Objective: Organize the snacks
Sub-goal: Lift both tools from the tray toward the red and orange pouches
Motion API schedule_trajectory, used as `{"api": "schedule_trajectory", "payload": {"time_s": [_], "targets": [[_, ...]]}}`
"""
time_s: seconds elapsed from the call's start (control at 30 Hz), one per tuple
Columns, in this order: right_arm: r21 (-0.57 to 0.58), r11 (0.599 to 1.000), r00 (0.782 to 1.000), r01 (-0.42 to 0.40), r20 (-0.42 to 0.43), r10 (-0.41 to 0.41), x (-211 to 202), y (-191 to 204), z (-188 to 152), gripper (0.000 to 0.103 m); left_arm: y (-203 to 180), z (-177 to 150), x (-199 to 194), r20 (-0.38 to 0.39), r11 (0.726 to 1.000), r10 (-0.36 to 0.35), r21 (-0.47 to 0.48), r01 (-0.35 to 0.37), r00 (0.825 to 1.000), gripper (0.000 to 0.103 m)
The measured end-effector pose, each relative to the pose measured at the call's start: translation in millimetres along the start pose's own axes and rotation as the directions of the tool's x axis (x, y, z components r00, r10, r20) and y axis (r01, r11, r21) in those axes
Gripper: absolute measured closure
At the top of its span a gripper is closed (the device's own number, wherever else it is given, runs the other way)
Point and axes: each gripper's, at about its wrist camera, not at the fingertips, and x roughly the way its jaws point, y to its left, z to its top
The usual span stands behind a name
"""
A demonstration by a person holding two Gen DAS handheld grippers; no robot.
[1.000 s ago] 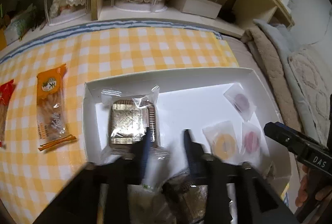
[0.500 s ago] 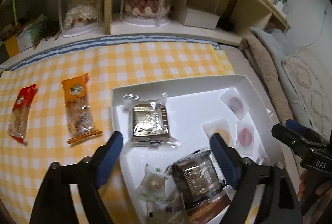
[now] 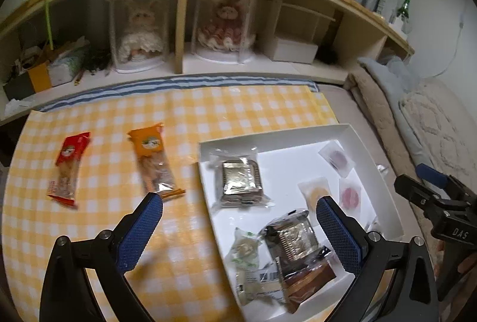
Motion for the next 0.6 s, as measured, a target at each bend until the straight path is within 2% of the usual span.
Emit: {"api": "schedule_trajectory", "payload": {"time_s": [0.23, 0.4, 0.6], "targets": [[-0.031, 0.999, 0.999, -0.020, 0.045, 0.021, -13.8, 21.4, 5.5, 0.000, 26.8, -0.7, -36.5, 0.027, 1.000, 0.013, -0.020, -0.013, 1.000, 0.000], [-0.043, 0.996, 0.994, -0.084, 0.062, 0.086, -17.9, 40.7, 8.7, 0.000, 61.8, -2.4, -61.7, 0.044, 0.997, 0.007, -0.072, -0.004, 0.999, 0.000], [-0.097, 0.990, 0.992, -0.099, 0.070, 0.106, -13.7, 75.4, 9.4, 0.000, 103.5, -13.0, -83.4, 0.061, 0.990, 0.076, -0.127, -0.068, 0.995, 0.000]]}}
